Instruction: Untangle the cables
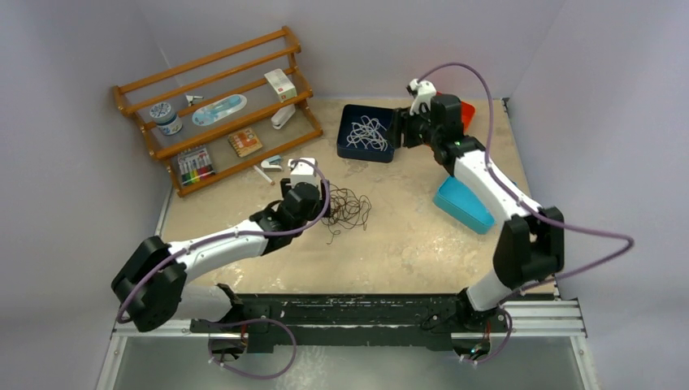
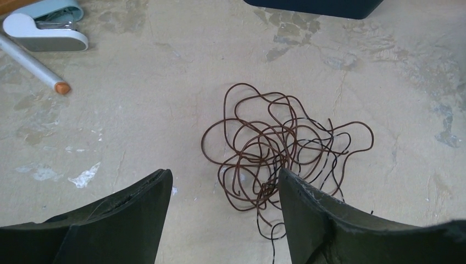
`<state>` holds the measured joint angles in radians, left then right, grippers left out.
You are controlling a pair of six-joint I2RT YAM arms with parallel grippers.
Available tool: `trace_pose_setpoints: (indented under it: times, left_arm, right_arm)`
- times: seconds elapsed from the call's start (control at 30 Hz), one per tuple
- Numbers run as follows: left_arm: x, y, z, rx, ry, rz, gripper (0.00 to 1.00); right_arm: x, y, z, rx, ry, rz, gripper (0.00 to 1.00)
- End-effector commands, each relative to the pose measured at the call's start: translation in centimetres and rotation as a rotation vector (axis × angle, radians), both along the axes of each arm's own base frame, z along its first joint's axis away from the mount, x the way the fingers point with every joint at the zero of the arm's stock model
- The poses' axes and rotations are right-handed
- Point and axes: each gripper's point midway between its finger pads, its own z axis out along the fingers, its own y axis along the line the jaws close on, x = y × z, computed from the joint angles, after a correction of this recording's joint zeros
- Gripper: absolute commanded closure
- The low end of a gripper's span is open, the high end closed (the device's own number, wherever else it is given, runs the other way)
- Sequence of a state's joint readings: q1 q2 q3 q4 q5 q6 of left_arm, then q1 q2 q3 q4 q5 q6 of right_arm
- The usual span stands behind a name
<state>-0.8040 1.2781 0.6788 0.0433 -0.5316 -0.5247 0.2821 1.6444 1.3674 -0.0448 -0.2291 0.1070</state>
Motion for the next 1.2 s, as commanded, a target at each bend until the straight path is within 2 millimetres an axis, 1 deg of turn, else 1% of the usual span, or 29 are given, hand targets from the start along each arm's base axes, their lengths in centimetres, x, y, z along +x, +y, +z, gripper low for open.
trace_pose_setpoints:
  times: [0.0,0.07,0.13,0.17,0.2,0.23,0.37,0.43,0.5,0.6,0.77,0.9,1.0,1.17]
  left_arm:
    - [2.0,-1.8,1.0,-0.066,-0.010,0.001,0.31]
    - [2.5,-2.0,0.3,-0.057,0.009,0.004,0.31]
    - [2.9,-2.2,-0.4,-0.049,0.024,0.009,0.31]
    - [3.0,-2.3,-0.9,-0.043,0.034,0.009,0.31]
    - [3.2,-2.3,-1.3,-0.038,0.042,0.011,0.31]
    - [3.3,-2.2,-1.7,-0.033,0.049,0.014,0.31]
    - [3.4,-2.3,-3.2,-0.021,0.081,0.018,0.31]
    - [3.4,-2.5,-3.8,-0.031,0.091,0.015,0.30]
    - [3.4,-2.9,-4.3,-0.039,0.102,0.001,0.30]
    - [3.6,-3.6,-4.7,-0.051,0.112,-0.021,0.30]
    - [3.8,-4.0,-5.5,-0.039,0.126,-0.029,0.30]
    - [4.0,-4.1,-6.0,-0.028,0.133,-0.029,0.31]
    - [3.9,-4.0,-6.3,-0.019,0.138,-0.029,0.31]
    - [3.9,-3.9,-6.7,-0.002,0.148,-0.032,0.33]
  right_arm:
    - [-4.9,1.0,0.0,0.091,0.011,0.095,0.39]
    - [-6.9,1.0,-1.8,0.106,0.058,0.114,0.39]
    - [-8.3,0.7,-3.1,0.118,0.084,0.104,0.39]
    - [-9.0,0.8,-3.3,0.132,0.086,0.119,0.39]
    - [-9.9,1.0,-4.3,0.142,0.106,0.137,0.39]
    - [-10.7,1.3,-4.8,0.157,0.120,0.167,0.39]
    - [-14.1,3.7,-6.9,0.219,0.186,0.386,0.38]
    - [-15.2,4.8,-8.1,0.224,0.211,0.455,0.38]
    - [-15.8,5.7,-9.1,0.217,0.223,0.496,0.38]
    - [-15.8,6.6,-10.4,0.207,0.229,0.508,0.37]
    - [-14.1,7.1,-12.6,0.176,0.230,0.440,0.39]
    - [-13.2,7.2,-14.6,0.155,0.231,0.402,0.42]
    - [-12.3,7.0,-15.2,0.150,0.216,0.356,0.42]
    - [-11.1,6.9,-15.4,0.156,0.187,0.307,0.44]
